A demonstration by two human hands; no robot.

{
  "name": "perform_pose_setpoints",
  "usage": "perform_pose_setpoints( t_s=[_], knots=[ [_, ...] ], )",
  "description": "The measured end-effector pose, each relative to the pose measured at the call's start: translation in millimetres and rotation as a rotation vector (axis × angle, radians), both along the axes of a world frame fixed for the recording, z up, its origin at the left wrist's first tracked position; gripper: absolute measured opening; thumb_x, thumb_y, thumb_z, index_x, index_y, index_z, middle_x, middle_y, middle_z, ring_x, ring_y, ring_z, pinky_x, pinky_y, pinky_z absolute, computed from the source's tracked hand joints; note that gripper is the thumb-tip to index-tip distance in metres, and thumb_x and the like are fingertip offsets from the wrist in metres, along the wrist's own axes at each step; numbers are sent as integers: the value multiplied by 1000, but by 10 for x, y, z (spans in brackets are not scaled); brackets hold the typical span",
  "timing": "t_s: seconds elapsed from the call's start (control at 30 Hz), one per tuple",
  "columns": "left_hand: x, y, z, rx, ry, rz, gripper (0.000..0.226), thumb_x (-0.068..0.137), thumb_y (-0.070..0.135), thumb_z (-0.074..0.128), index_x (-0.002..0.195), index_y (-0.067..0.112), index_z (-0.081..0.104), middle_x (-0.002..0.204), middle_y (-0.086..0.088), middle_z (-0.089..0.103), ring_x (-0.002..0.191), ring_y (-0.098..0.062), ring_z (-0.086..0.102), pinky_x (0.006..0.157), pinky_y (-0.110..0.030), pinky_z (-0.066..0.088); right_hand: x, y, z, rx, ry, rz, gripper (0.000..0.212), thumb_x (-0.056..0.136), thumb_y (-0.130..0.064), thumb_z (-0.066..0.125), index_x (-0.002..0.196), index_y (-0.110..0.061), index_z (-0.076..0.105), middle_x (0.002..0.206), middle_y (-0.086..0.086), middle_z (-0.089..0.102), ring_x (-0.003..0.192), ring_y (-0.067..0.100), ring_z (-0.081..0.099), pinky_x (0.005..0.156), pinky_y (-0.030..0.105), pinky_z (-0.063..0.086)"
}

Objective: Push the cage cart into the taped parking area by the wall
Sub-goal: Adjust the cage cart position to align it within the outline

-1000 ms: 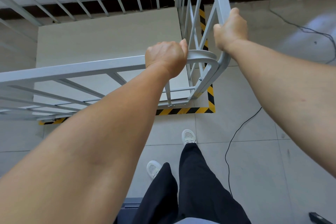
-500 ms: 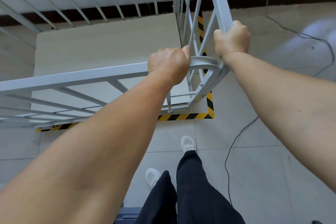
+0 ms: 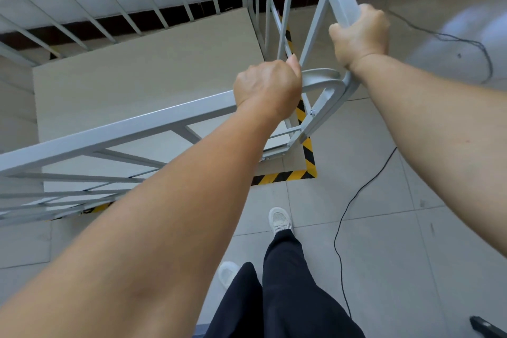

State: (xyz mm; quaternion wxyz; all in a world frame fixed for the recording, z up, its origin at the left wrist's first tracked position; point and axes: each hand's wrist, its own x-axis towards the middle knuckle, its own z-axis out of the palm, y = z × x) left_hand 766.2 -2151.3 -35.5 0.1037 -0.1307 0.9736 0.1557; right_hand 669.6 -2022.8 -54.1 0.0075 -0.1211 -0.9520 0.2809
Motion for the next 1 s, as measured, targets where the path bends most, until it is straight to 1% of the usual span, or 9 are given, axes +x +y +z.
perform_pose_setpoints(
  t_s=[0.1,0.23,0.3,0.4,0.47,0.63,0.8,0.93,1.0],
  knots=[
    [-7,-7,23,2,6,1,46,101,31,12,76,15,47,61,-1,43,52,-18,34,51,-31,22,13,-5,2,0,5,4,37,89,-30,54,121,-11,55,122,8,58,110,24,57,70,25,41],
    [76,-48,36,-32,-1,-6,56,102,37,13,60,15,43,59,0,41,51,-17,32,63,-32,28,111,-39,24,-10,-18,-6,36,90,-28,54,122,-12,53,124,7,57,112,25,56,75,26,48],
    [151,-102,40,-53,6,-20,55,102,36,14,58,16,41,58,-1,41,51,-20,34,64,-32,28,200,-80,23,-19,-36,-21,33,90,-23,53,121,-12,53,123,7,58,112,25,57,79,28,50],
    [355,-212,31,-80,12,-36,55,101,35,15,61,14,44,57,-2,37,61,-27,41,65,-32,29,416,-169,30,-26,-63,-41,30,90,-15,48,120,-12,53,123,6,58,111,25,56,73,27,45],
    [534,-288,41,-100,18,-45,54,101,36,16,63,14,46,57,-2,37,67,-28,42,65,-33,30,606,-240,35,-35,-74,-48,29,91,-13,48,119,-13,52,123,6,58,110,25,57,74,28,46],
    [1008,-567,52,-115,16,-46,49,100,30,20,58,16,40,58,-3,41,67,-29,47,63,-31,34,1137,-491,63,-118,-130,-71,27,88,-9,45,114,-13,52,114,8,61,100,28,59,81,40,53],
    [1448,-831,56,-181,-28,-38,45,99,32,22,71,16,54,76,-8,51,73,-27,44,65,-30,31,1630,-719,60,-138,-145,-50,24,88,-5,41,111,-9,49,90,3,49,81,26,49,65,32,41],
    [1749,-1018,54,-233,-48,-49,51,100,35,23,84,13,66,93,-15,65,83,-31,56,66,-30,33,1969,-876,57,-155,-135,-29,22,90,-3,40,110,-9,48,85,1,48,75,22,49,49,24,32],
    [1874,-1099,44,-245,-46,-49,50,99,35,24,80,14,65,94,-15,66,85,-30,57,66,-30,33,2103,-945,44,-154,-138,-32,18,91,-4,41,106,-10,48,81,1,47,73,23,47,45,23,26]
  ],
)
